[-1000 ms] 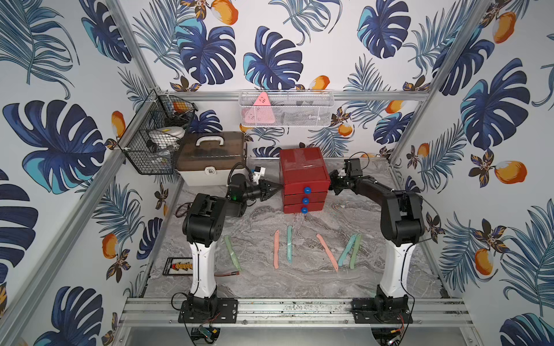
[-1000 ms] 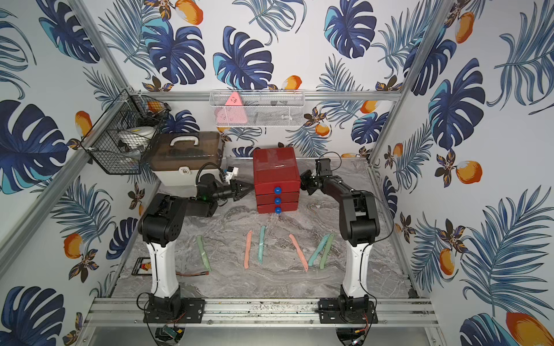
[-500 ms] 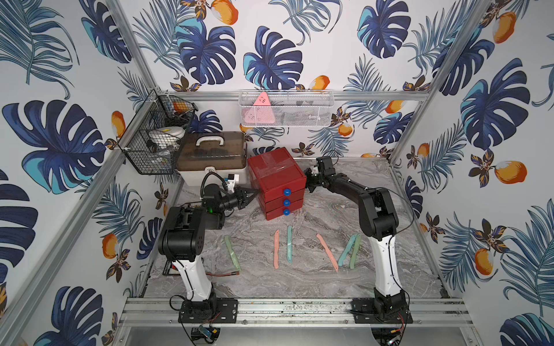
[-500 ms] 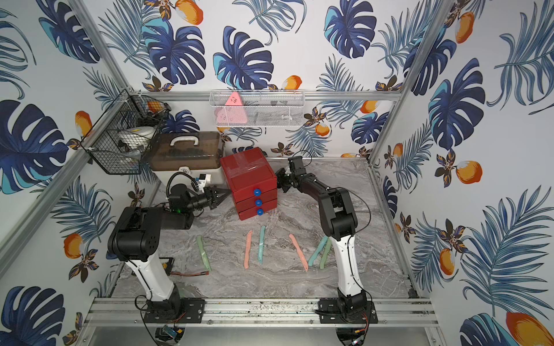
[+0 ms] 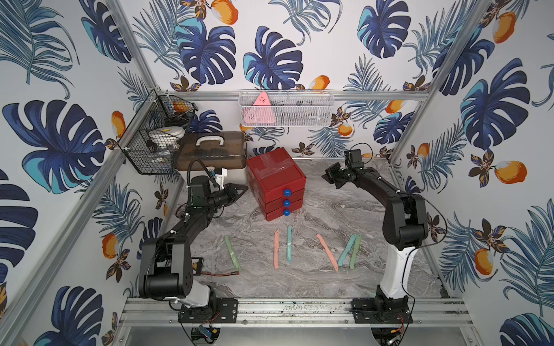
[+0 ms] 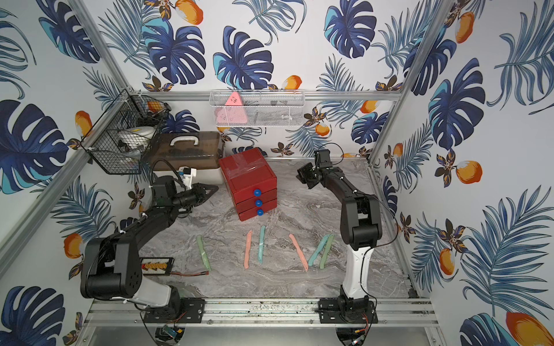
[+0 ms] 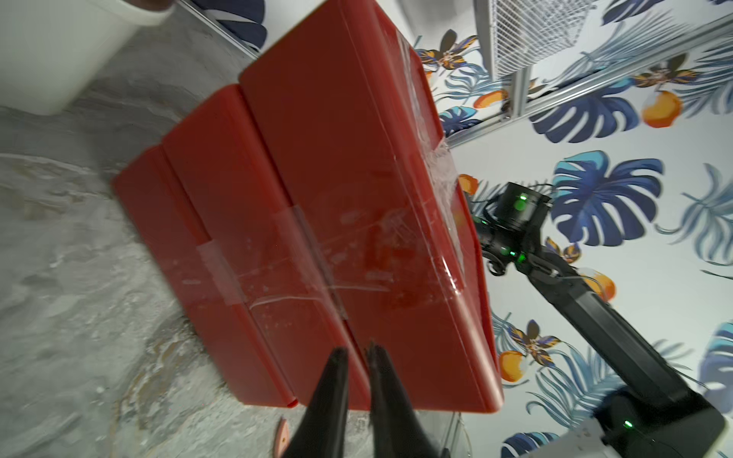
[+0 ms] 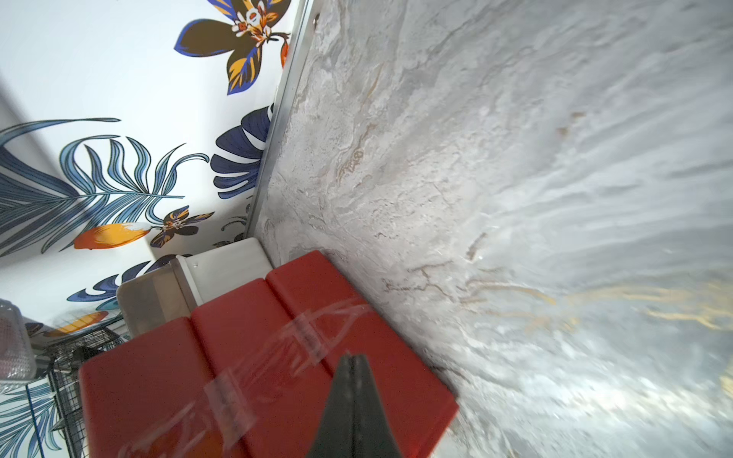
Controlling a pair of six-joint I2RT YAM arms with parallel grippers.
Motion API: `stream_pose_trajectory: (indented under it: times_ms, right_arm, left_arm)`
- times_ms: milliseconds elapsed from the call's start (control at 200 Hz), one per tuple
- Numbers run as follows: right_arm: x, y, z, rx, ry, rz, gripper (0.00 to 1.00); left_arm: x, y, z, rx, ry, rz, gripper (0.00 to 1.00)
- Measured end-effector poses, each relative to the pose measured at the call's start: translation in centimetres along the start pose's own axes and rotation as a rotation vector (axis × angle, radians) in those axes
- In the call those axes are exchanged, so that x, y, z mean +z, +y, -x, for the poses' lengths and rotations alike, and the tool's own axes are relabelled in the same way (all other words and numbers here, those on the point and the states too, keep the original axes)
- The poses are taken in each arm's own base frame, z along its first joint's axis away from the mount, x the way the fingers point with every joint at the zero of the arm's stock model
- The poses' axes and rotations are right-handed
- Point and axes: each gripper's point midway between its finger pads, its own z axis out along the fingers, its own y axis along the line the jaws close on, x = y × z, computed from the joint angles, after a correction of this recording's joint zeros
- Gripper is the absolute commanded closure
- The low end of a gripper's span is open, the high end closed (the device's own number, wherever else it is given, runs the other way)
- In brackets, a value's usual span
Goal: Place the fruit knives into the drawer by color
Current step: Open the drawer in the storage box.
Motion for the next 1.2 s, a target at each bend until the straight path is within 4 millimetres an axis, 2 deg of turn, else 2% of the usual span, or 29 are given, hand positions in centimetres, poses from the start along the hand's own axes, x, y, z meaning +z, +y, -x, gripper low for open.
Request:
stream_pose_trajectory:
  times_ms: [45,115,255,325,435,615,726,786,941,1061,1201]
  right_arm:
    - [-1.1,0.0,-0.6,-0.014,0.004,0.003,0.73]
    - [-3.0,0.3,-2.4,-0.056,0.021,0.03,0.6]
    - [-5.7,-0.2,-7.3,-0.101,0.09,0.095,0.44]
    - [-6.4,0.0,-9.5,-0.123,0.124,0.143,0.38]
    - [-6.7,0.6,-12.6,-0.133,0.183,0.215,0.33]
    - [-6.2,2.9,-16.0,-0.152,0.26,0.308,0.19]
    - [-5.6,3.4,-17.8,-0.161,0.295,0.339,0.11]
    - [-5.1,3.2,-18.3,-0.148,0.306,0.346,0.11]
    - [-3.4,2.3,-19.3,-0.107,0.31,0.344,0.19]
    - [-3.2,3.5,-20.2,-0.123,0.308,0.394,0.29]
    - [-2.8,4.5,-20.4,-0.126,0.282,0.436,0.33]
  left_arm:
    - [-0.4,0.3,0.0,0.017,0.007,0.054,0.73]
    - [-1.0,0.5,-0.2,0.045,0.022,0.117,0.6]
    - [-1.6,0.3,0.0,0.087,0.031,0.203,0.36]
    - [-1.3,-0.5,0.3,0.112,0.026,0.23,0.25]
    - [0.1,-4.0,0.4,0.199,0.014,0.227,0.14]
    - [4.3,-10.5,-0.5,0.315,0.05,0.189,0.01]
    - [5.9,-13.3,-1.7,0.344,0.091,0.158,0.01]
    - [6.4,-13.9,-1.4,0.337,0.09,0.15,0.01]
    - [8.1,-14.7,-0.8,0.281,0.124,0.136,0.01]
    - [8.7,-15.6,-0.1,0.276,0.142,0.11,0.01]
    - [9.8,-14.0,-0.4,0.243,0.187,0.122,0.01]
